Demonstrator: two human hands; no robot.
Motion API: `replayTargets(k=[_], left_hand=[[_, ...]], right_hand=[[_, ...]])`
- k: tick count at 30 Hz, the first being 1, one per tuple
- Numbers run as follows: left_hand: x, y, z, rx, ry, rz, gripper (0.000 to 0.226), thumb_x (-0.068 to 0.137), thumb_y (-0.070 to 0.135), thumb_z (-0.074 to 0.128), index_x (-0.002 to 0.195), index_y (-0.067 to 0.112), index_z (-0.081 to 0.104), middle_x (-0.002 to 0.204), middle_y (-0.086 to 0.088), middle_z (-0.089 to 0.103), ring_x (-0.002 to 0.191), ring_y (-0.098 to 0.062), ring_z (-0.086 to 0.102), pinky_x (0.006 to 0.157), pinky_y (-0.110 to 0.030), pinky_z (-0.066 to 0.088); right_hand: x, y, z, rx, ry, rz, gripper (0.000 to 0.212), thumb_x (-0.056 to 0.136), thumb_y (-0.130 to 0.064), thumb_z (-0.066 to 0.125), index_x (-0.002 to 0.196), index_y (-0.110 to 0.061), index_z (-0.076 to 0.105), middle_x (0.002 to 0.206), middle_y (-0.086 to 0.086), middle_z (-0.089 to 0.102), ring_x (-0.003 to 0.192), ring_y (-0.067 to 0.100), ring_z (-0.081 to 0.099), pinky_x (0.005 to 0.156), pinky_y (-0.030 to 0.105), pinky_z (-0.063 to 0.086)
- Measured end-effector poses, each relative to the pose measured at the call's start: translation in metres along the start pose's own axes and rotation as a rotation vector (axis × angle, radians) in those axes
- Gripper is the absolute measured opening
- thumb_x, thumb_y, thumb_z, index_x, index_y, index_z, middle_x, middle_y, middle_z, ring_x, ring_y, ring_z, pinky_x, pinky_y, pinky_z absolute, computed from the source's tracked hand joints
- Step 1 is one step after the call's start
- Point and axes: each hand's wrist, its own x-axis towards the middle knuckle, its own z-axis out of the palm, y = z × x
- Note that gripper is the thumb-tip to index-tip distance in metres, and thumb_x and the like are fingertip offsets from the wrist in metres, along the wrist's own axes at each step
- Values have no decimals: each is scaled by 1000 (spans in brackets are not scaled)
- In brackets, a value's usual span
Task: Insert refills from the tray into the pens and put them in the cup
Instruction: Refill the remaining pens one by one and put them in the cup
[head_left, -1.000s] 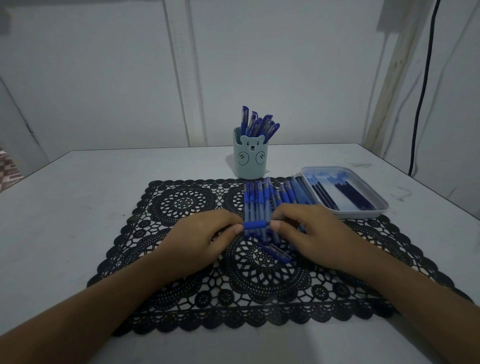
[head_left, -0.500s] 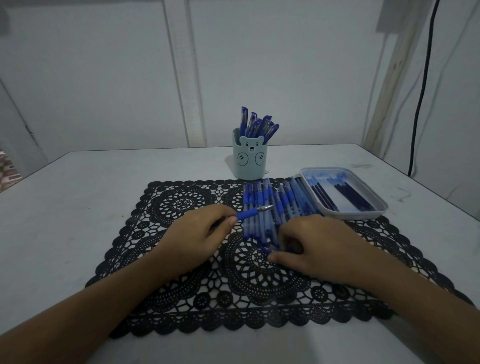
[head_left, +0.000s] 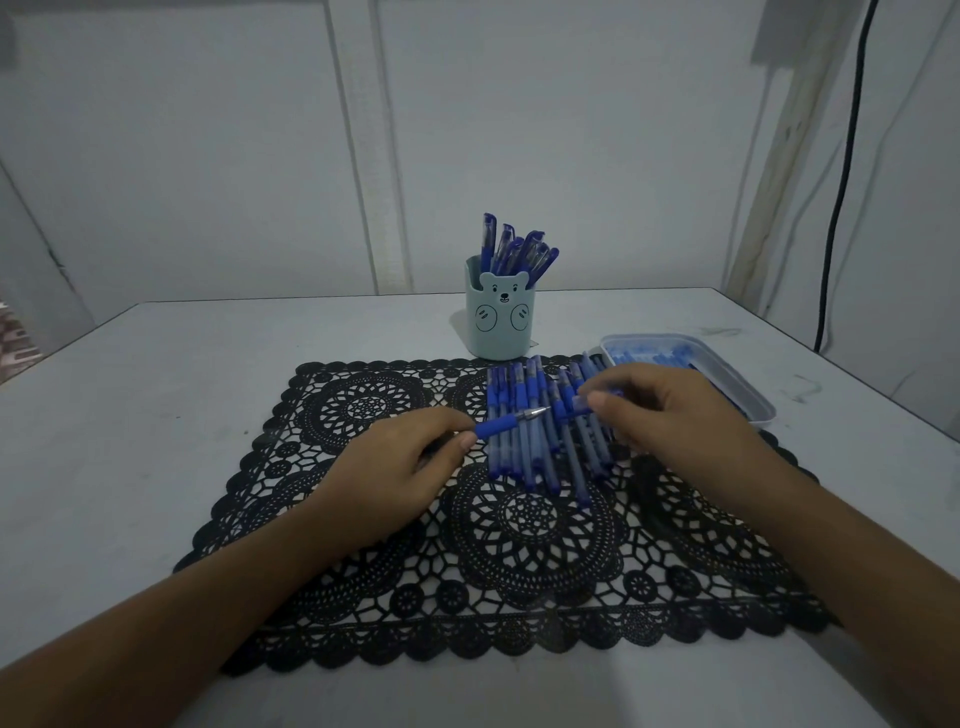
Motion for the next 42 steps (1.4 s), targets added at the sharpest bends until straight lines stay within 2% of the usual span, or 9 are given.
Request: replayTargets(k=[9, 14, 20, 24, 29, 33, 37, 40, 42], left_hand=[[-1, 4, -1, 20, -27, 64, 33, 88, 48, 34, 101, 30, 58, 76, 23, 54, 73, 1, 52, 57, -12, 38], [-1, 7, -1, 45, -58, 114, 42, 87, 49, 31, 106, 26, 61, 81, 32, 49, 77, 11, 49, 64, -4, 35], [-2, 6, -2, -7, -42, 124, 42, 88, 45, 32, 101, 21, 64, 64, 27, 49, 64, 7, 49, 55, -7, 34], [-1, 3, -1, -42, -47, 135, 43, 88, 44, 32, 90, 16, 65, 59, 14, 51, 60, -5, 49, 51, -13, 34], [1, 1, -1, -92, -81, 118, 41, 88, 45, 33, 84, 17, 62, 61, 14, 52, 55, -6, 47, 49, -14, 32], [7, 8, -3, -74, -75, 64, 26, 88, 41, 38, 91, 27, 59, 56, 13, 51, 52, -8, 48, 46, -18, 33], [10, 15, -7, 104, -19, 79, 46, 81, 61, 27, 114, 41, 51, 75, 15, 63, 65, -2, 55, 54, -16, 42], [13, 19, -6, 185, 51, 164, 44, 84, 52, 32, 109, 29, 60, 89, 14, 60, 73, 0, 51, 62, -17, 43], [18, 17, -8, 266, 94, 213, 41, 85, 45, 37, 103, 21, 65, 94, 7, 57, 81, -6, 50, 68, -23, 43]], right_hand=[[-3, -4, 10, 95, -139, -27, 11, 88, -17, 56, 90, -25, 64, 60, -12, 63, 54, 1, 56, 56, 11, 45], [-6, -4, 19, 147, -225, -24, 11, 87, -15, 57, 94, -19, 65, 68, -7, 67, 58, 2, 60, 56, 11, 45], [-8, -6, 22, 76, -185, -113, 16, 85, -17, 60, 90, -31, 65, 67, -3, 68, 62, 10, 63, 61, 21, 52], [-8, -6, 27, 76, -184, -157, 17, 86, -13, 60, 93, -27, 65, 62, -8, 64, 56, -3, 58, 58, 7, 42], [-10, -4, 27, 40, -168, -223, 18, 86, -11, 60, 97, -24, 67, 65, -16, 63, 61, -4, 59, 61, 6, 43], [-5, -2, 26, 0, -110, -259, 20, 86, -15, 60, 92, -34, 62, 72, -14, 65, 68, -2, 63, 65, 11, 48], [-3, -1, 24, -23, -42, -287, 18, 85, -24, 58, 91, -40, 52, 77, -9, 64, 68, 6, 63, 60, 17, 50], [-3, 0, 26, -2, -5, -281, 13, 83, -35, 57, 92, -38, 48, 81, -8, 65, 70, 5, 61, 59, 13, 47], [-3, 2, 28, -28, 1, -281, 21, 78, -49, 49, 97, -39, 47, 90, -15, 63, 79, 2, 61, 67, 14, 48]])
